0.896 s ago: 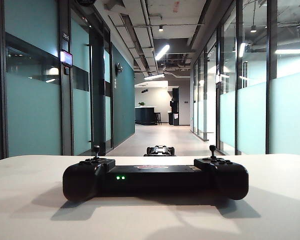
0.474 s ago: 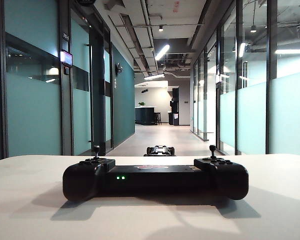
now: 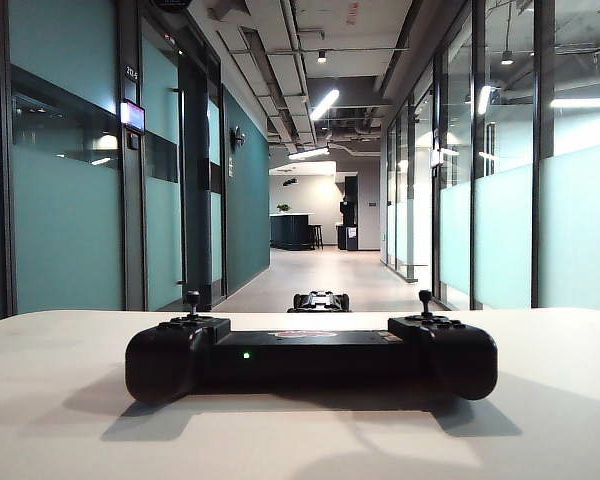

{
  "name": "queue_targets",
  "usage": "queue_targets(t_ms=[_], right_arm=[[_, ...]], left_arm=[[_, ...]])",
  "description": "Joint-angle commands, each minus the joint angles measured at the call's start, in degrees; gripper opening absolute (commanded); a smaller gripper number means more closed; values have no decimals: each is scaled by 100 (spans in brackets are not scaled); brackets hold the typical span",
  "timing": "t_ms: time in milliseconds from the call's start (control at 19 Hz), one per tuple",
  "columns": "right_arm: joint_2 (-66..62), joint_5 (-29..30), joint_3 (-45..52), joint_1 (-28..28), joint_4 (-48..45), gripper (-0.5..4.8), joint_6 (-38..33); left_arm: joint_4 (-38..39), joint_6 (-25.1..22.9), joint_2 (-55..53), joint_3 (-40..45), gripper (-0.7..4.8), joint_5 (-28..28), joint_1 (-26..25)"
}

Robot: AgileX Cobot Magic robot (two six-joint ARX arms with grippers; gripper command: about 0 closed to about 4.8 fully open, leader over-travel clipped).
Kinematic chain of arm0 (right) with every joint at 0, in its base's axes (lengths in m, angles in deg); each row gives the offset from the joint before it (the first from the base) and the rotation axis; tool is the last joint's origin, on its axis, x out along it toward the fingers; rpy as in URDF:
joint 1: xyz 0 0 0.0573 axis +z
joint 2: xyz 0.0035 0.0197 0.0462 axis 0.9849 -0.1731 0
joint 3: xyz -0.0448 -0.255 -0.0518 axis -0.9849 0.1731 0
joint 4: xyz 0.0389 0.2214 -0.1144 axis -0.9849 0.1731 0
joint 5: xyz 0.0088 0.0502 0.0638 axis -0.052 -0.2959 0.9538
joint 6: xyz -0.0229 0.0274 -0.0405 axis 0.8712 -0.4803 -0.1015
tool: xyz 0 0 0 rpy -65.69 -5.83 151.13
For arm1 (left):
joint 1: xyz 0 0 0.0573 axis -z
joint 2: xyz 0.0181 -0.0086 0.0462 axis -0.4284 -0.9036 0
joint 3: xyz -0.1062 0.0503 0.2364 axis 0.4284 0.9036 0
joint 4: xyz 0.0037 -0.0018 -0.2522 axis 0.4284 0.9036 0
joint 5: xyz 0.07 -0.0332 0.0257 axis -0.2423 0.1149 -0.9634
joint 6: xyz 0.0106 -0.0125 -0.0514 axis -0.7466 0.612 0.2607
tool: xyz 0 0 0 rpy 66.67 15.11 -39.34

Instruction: Push the left joystick on the remote control sitting on the white table forward to make the robot dog walk in a straight line until it approaches the door.

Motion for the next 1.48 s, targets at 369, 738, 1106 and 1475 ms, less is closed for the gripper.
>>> queue_targets(t_ms=[369, 738, 1106, 1475], right_arm=[[20, -28, -11, -4, -531, -1, -15], [-151, -20, -1078, 2, 17, -2, -17], [-1683, 4, -2780, 31, 1235, -2, -498], [-3589, 656, -4513, 37, 2413, -3, -1095]], left_arm=[[-553, 42, -2, -44, -5, -7, 15], [-267, 205, -76, -844, -5, -247, 15], [487, 772, -1506, -2304, -5, 190, 15], [1054, 1174, -3659, -3755, -5, 793, 146]])
